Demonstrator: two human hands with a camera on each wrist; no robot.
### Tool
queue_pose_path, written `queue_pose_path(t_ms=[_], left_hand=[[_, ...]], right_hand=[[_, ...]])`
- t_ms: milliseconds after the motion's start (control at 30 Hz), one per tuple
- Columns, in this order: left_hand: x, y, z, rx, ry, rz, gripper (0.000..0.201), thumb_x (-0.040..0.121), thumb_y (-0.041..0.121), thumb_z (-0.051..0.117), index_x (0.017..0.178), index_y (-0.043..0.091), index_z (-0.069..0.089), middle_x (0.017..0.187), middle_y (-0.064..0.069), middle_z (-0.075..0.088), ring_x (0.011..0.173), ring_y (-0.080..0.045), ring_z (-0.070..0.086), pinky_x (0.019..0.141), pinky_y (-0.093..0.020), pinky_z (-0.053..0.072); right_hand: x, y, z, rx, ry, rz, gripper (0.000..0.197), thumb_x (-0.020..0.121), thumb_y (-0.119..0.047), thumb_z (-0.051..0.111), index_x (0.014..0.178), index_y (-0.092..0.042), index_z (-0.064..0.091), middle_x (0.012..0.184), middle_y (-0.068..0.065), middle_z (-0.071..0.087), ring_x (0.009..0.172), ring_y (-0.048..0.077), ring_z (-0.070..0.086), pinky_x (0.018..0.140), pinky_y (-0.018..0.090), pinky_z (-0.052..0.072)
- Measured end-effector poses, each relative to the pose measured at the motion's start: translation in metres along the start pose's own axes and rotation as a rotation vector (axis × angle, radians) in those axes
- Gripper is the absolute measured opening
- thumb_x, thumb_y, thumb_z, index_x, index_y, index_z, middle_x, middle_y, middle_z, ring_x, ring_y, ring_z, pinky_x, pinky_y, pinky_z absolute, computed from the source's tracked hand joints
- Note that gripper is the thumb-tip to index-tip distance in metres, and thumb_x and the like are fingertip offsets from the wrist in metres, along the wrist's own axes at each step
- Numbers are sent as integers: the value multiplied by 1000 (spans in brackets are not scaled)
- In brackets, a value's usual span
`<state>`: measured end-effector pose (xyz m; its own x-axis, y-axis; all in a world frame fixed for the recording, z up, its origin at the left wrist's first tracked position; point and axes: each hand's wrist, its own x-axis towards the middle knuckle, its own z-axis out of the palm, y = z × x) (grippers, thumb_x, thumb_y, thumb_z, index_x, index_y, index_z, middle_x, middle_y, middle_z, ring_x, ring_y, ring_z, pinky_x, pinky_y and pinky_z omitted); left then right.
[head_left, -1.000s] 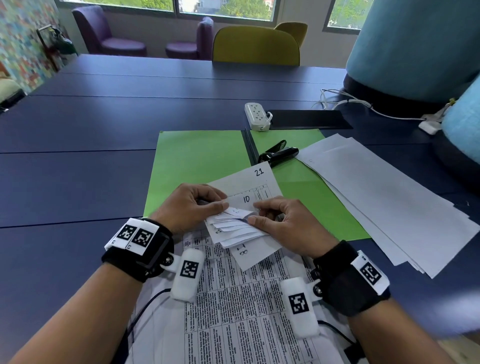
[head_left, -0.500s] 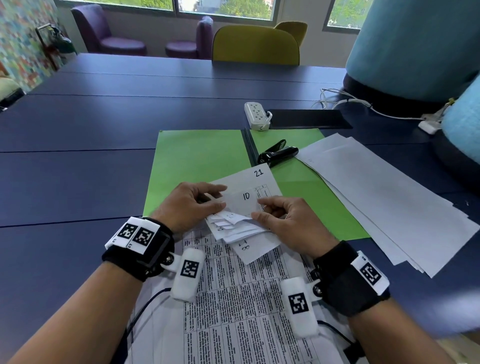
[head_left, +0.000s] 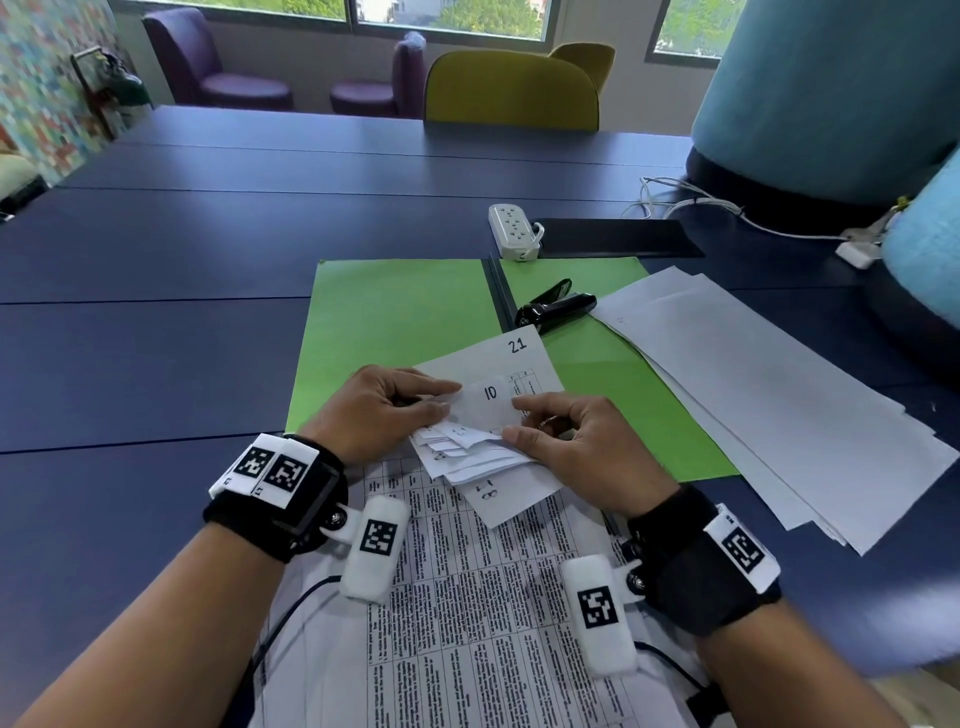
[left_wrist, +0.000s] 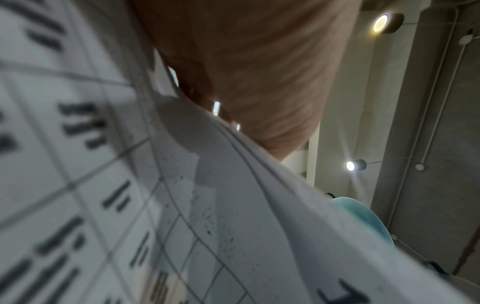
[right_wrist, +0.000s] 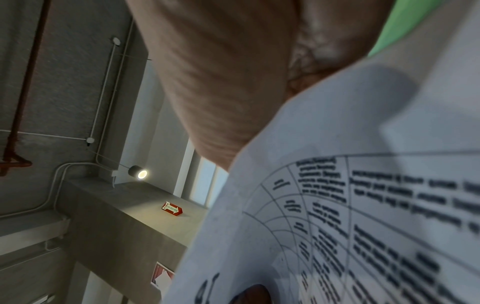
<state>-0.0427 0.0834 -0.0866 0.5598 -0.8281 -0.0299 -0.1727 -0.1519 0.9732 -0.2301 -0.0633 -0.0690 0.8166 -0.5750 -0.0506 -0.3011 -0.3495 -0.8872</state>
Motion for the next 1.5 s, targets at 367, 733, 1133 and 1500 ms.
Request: queue_pose_path(t_ms=[367, 733, 1133, 1500], left_hand=[[1, -2, -1, 61, 32, 22, 56, 83, 51, 66, 81, -4, 77, 99, 4, 77, 100, -25, 71, 95, -45, 53], [0, -1, -5, 33, -50, -44, 31, 68, 39, 85, 99, 42, 79, 102, -1, 78, 98, -30, 73, 98, -51, 56], [6, 11, -6, 197, -71, -96, 9, 76, 22, 79, 78, 14, 79, 82, -7, 76, 70, -18, 63, 71, -35, 50], [5, 23, -18, 267, -42, -223, 16, 77, 12, 79, 63, 11, 72, 56, 0, 66, 51, -13, 57, 56, -26, 45]], right_hand=[[-4, -7, -1, -47, -87, -34, 63, 82, -63, 53, 80, -3, 74, 97, 4, 63, 91, 11, 60, 82, 32, 49], [-3, -5, 0, 36, -3, 7, 37, 85, -32, 75, 119, -21, 69, 94, -1, 67, 77, 5, 58, 83, 28, 57], [2, -17, 6, -264, -47, -81, 9, 84, -36, 75, 81, -27, 76, 79, -9, 65, 72, 12, 59, 68, 31, 50], [2, -38, -24, -233, 170, -164, 36, 92, -27, 67, 62, -10, 61, 64, -5, 49, 55, 5, 41, 56, 21, 35]])
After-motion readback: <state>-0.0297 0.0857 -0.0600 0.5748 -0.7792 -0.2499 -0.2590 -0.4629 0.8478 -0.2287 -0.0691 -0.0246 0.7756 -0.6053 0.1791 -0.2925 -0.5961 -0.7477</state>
